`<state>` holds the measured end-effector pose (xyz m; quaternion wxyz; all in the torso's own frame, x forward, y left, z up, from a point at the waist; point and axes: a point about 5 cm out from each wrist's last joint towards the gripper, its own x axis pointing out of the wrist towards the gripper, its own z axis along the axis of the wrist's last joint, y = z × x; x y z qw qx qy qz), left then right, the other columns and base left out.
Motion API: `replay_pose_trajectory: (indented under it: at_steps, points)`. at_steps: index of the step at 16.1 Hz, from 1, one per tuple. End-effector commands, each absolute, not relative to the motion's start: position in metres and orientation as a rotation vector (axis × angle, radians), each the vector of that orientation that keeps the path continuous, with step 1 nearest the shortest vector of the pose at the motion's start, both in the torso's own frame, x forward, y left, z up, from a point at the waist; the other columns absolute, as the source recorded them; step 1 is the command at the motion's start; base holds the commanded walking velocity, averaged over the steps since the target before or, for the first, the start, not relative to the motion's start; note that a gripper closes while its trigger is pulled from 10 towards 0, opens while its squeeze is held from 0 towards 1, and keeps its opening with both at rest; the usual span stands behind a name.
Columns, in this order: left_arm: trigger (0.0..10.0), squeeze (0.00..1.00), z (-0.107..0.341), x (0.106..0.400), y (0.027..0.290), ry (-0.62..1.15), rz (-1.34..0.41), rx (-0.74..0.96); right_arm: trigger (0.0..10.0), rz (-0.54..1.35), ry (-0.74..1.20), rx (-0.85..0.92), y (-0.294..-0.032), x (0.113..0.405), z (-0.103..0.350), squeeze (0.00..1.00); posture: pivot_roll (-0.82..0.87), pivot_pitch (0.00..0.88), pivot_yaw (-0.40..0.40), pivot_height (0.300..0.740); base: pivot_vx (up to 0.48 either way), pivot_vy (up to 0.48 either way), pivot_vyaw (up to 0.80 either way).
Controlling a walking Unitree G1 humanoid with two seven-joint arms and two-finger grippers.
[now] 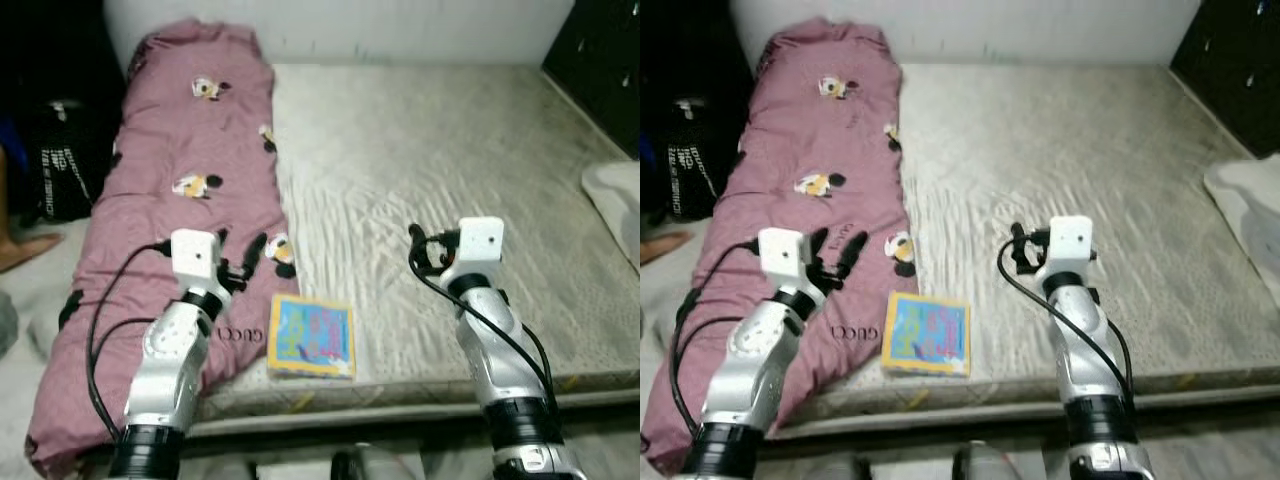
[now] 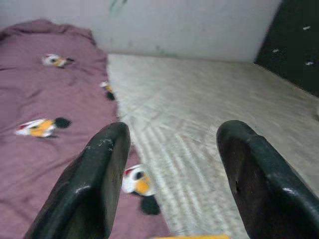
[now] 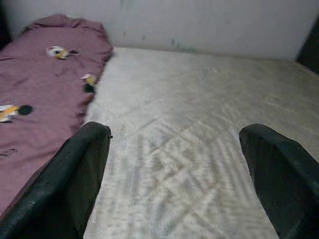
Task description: Clean up the room
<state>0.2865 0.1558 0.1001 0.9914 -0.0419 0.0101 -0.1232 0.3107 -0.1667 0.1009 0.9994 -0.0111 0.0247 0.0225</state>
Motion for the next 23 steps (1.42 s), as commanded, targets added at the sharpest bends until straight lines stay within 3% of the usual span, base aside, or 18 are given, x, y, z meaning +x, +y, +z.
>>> replay_pose_trajectory:
  at_steps: [1,7,11,17,23]
  points:
    - [10.0,0.0,0.096,0.285,0.161,0.045,-0.218,-0.072,10.0,0.06,0.044,-0.026,-0.163,0.311,0.102,0.0,0.02,0.079,-0.048,0.74,0.0,0.0,0.0]
    - [10.0,0.0,0.095,0.286,0.162,0.049,-0.199,-0.07,10.0,0.063,0.047,-0.029,-0.162,0.312,0.102,0.0,0.02,0.076,-0.05,0.74,0.0,0.0,-0.67]
    - [10.0,0.0,0.086,0.274,0.185,0.075,-0.08,-0.008,10.0,0.038,0.042,-0.022,-0.168,0.303,0.101,0.0,0.0,0.091,-0.025,0.74,0.0,0.0,-0.71]
    - [10.0,0.0,0.07,0.255,0.199,0.161,0.003,0.011,10.0,0.014,0.064,-0.012,-0.18,0.282,0.091,0.0,0.01,0.078,-0.023,0.74,0.0,0.0,0.0]
    - [10.0,0.0,0.074,0.249,0.199,0.15,0.027,0.003,10.0,0.019,0.057,0.0,-0.177,0.284,0.095,0.0,0.01,0.11,-0.031,0.678,0.0,0.0,0.0]
